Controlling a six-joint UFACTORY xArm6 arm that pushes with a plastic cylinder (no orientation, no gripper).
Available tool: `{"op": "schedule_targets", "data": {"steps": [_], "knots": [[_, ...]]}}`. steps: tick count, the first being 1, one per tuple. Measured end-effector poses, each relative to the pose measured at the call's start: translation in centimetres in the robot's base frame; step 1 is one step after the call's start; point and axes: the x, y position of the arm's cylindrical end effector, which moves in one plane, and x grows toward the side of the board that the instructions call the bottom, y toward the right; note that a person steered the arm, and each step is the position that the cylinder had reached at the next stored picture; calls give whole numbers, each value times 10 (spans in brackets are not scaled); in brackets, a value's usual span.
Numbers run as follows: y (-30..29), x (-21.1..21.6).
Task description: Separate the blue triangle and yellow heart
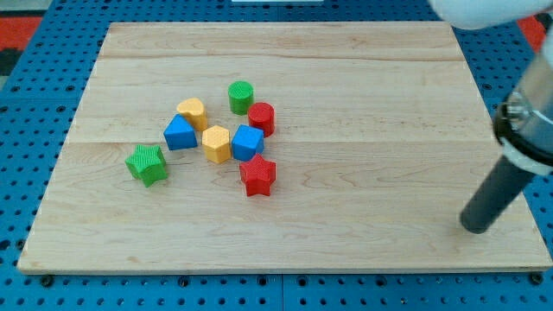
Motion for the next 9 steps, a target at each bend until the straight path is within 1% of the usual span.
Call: {"op": "schedule_targets", "data": {"steps": [2, 3, 4, 5, 6, 7, 8, 9], "knots": [[48, 0], [52, -21], [104, -67], [105, -123], [40, -200], [-42, -280], [-177, -320], [-313, -317]]}}
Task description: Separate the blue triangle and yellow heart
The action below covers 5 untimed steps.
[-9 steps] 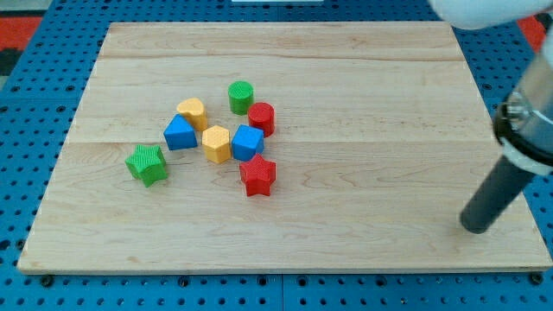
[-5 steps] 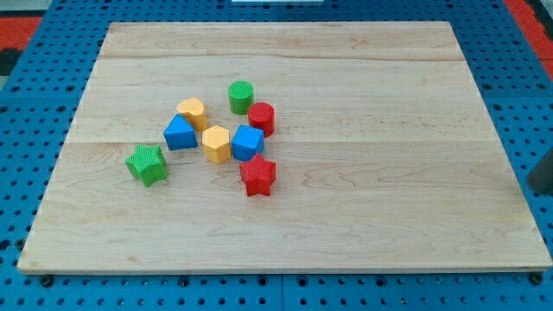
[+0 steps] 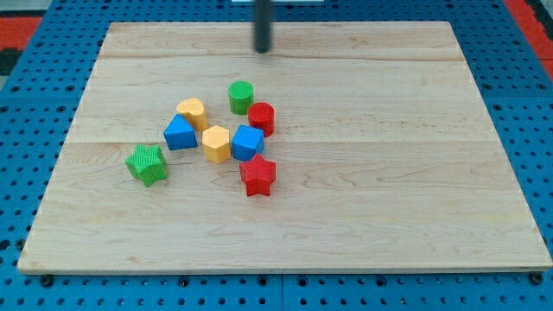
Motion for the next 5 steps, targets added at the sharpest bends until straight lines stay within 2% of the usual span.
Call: {"op": "schedule_targets", "data": {"steps": [1, 2, 4, 5], "knots": [[-83, 41], [-115, 97], [-103, 143], [-101, 147]]}}
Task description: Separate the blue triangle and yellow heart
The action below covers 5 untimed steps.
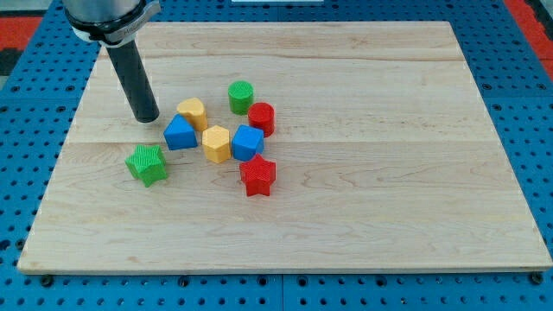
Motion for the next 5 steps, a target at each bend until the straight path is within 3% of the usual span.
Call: {"op": "schedule_targets", "data": {"steps": [4, 5], "knots": [[41, -20], [-4, -58]]}}
